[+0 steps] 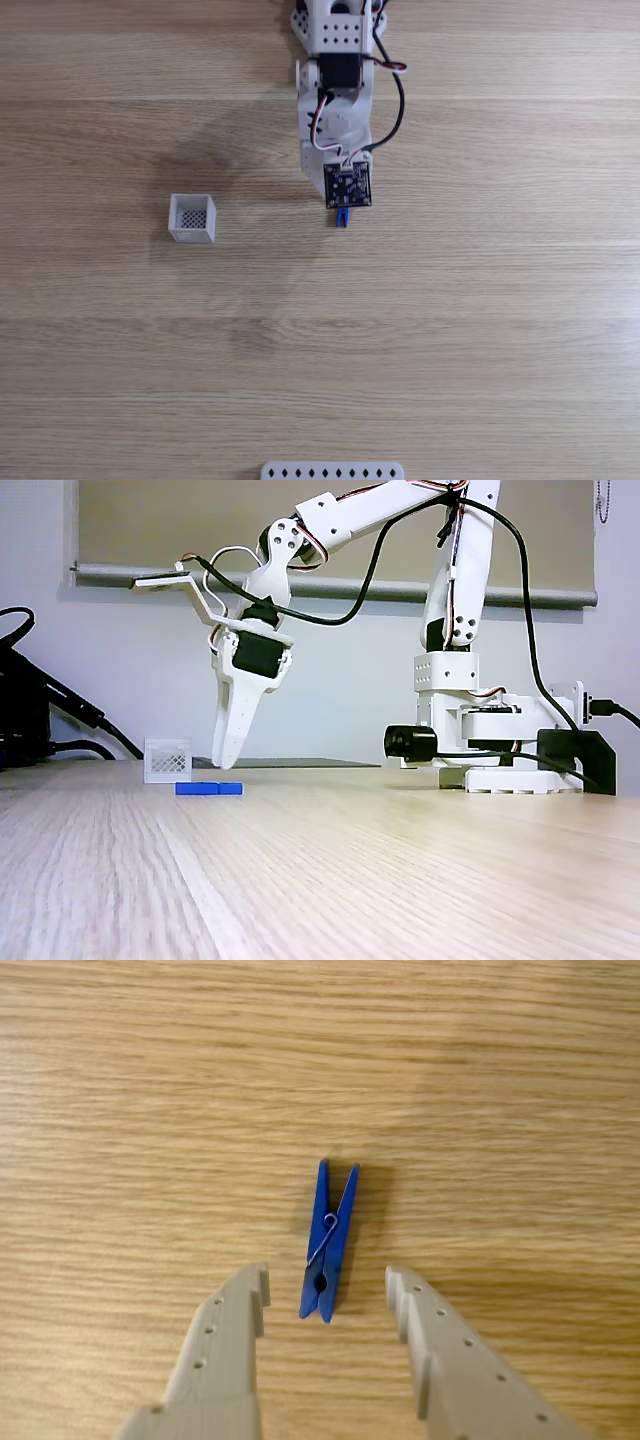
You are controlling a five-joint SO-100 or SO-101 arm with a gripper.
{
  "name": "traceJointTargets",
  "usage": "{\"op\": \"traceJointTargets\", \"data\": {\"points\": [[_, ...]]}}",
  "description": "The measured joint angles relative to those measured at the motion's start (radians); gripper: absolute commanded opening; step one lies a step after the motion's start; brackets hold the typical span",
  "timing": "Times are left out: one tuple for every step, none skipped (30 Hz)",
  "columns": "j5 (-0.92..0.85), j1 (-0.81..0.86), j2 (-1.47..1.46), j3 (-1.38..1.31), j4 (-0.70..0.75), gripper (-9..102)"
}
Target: Grasp a peg and put it in the crate.
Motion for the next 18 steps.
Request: {"op": "traceJointTargets", "data": {"points": [[0.012,0.000,-0.009,0.000,-0.009,20],[0.026,0.000,-0.018,0.000,-0.018,20],[0.040,0.000,-0.025,0.000,-0.025,20],[0.052,0.000,-0.031,0.000,-0.029,20],[0.064,-0.002,-0.034,0.000,-0.034,19],[0.080,-0.006,-0.037,0.000,-0.037,19],[0.091,-0.015,-0.038,0.000,-0.037,19],[0.094,-0.025,-0.040,0.000,-0.037,19],[0.103,-0.031,-0.040,0.000,-0.037,19],[0.112,-0.034,-0.040,0.000,-0.037,19],[0.121,-0.034,-0.040,0.000,-0.037,19],[0.135,-0.038,-0.040,0.000,-0.037,19],[0.146,-0.044,-0.040,0.000,-0.037,19],[0.147,-0.054,-0.040,0.000,-0.037,19],[0.155,-0.063,-0.040,0.000,-0.037,19],[0.158,-0.066,-0.040,0.000,-0.037,19],[0.160,-0.067,-0.040,0.000,-0.037,17],[0.161,-0.067,-0.040,0.002,-0.037,15]]}}
